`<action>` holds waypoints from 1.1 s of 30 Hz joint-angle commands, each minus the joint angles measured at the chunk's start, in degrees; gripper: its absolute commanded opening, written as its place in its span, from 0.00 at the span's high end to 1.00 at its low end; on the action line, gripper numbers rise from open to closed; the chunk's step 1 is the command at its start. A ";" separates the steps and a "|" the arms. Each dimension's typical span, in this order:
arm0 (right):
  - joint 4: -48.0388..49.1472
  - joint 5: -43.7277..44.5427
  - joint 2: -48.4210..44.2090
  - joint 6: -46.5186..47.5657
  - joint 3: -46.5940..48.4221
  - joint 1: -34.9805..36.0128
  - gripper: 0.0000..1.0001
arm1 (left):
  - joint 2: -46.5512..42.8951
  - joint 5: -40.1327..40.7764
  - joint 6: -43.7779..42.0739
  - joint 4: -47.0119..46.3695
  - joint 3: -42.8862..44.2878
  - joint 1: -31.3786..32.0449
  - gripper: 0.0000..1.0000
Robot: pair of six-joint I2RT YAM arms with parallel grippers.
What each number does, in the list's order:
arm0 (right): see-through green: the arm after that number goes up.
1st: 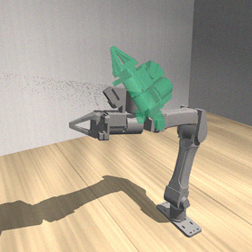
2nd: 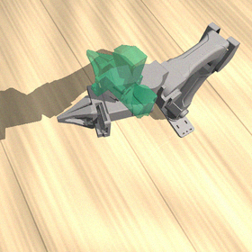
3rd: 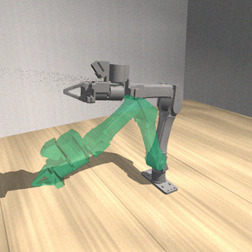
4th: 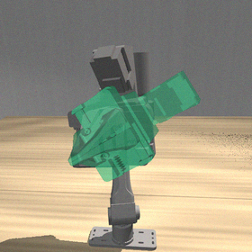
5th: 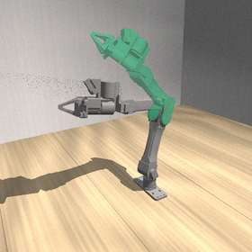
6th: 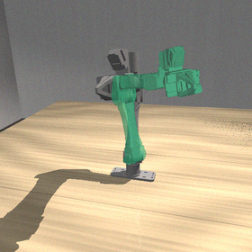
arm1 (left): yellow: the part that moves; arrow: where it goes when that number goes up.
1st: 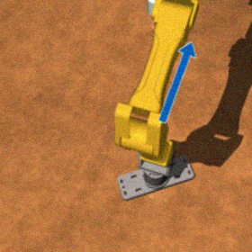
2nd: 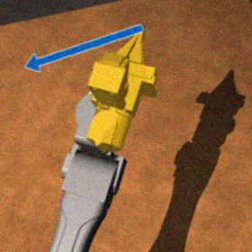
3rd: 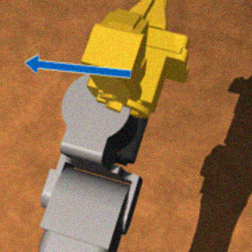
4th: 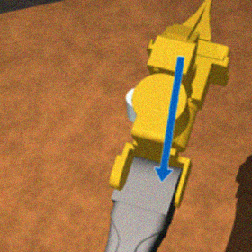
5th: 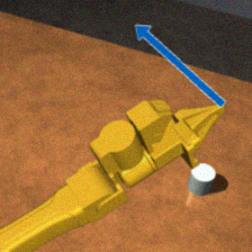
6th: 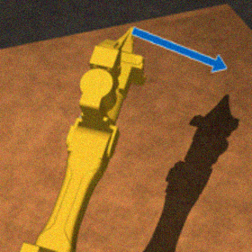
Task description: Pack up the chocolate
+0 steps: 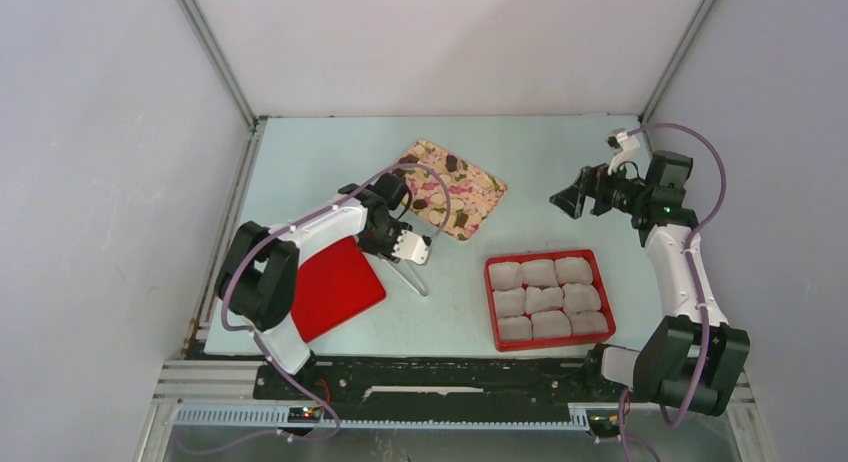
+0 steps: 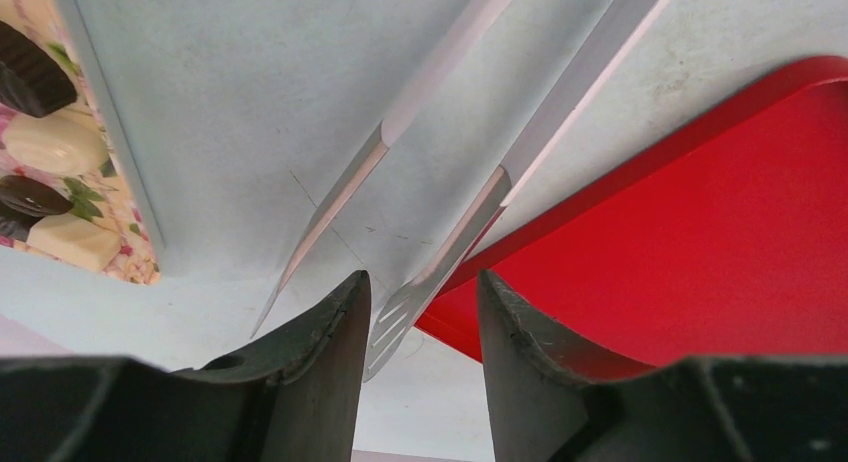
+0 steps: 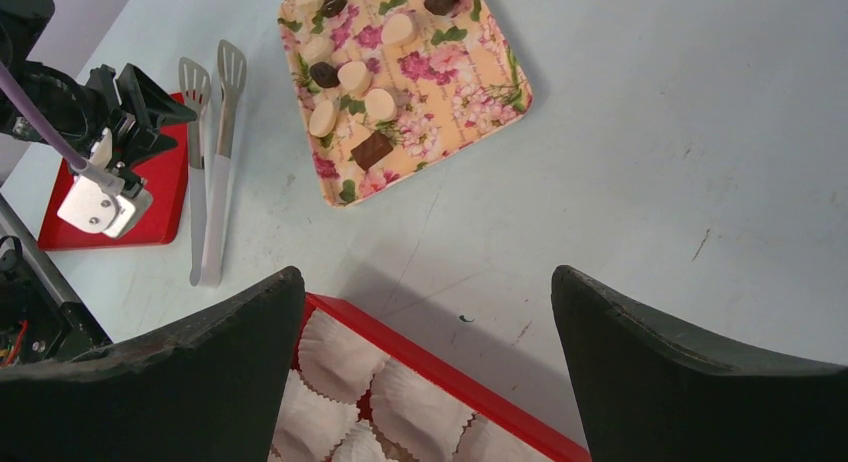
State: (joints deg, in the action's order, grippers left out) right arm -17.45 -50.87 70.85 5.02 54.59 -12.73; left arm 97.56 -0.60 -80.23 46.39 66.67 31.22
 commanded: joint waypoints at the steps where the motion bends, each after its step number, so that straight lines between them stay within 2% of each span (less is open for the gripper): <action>1: 0.41 -1.41 -0.71 1.12 0.26 -0.43 0.05 | 0.11 -2.00 -3.60 0.25 -1.03 -1.55 0.51; 8: 0.25 -1.88 0.13 0.98 0.26 -1.02 0.05 | -0.40 -8.64 -11.18 -1.96 -3.48 -6.10 0.54; 19: 0.22 -2.65 1.11 0.70 0.26 -1.68 0.05 | 2.54 -8.68 -11.80 -6.54 -5.18 -7.32 0.60; 23: 0.23 -2.82 1.72 0.70 0.26 -1.68 0.05 | 3.21 -9.00 -11.80 -6.92 -4.99 -7.31 0.66; 27: 0.14 -2.75 2.04 0.85 0.26 -1.77 0.06 | 2.96 -10.40 -9.92 -5.43 -3.70 -7.20 0.78; 33: 0.25 -2.61 3.22 0.67 0.26 -1.77 0.06 | -2.31 -18.88 -2.43 -1.60 -2.51 -2.96 0.97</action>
State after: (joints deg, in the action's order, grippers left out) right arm -18.11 -52.60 73.14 5.02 54.57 -14.13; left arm 100.29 -11.33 -87.66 41.45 62.63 24.88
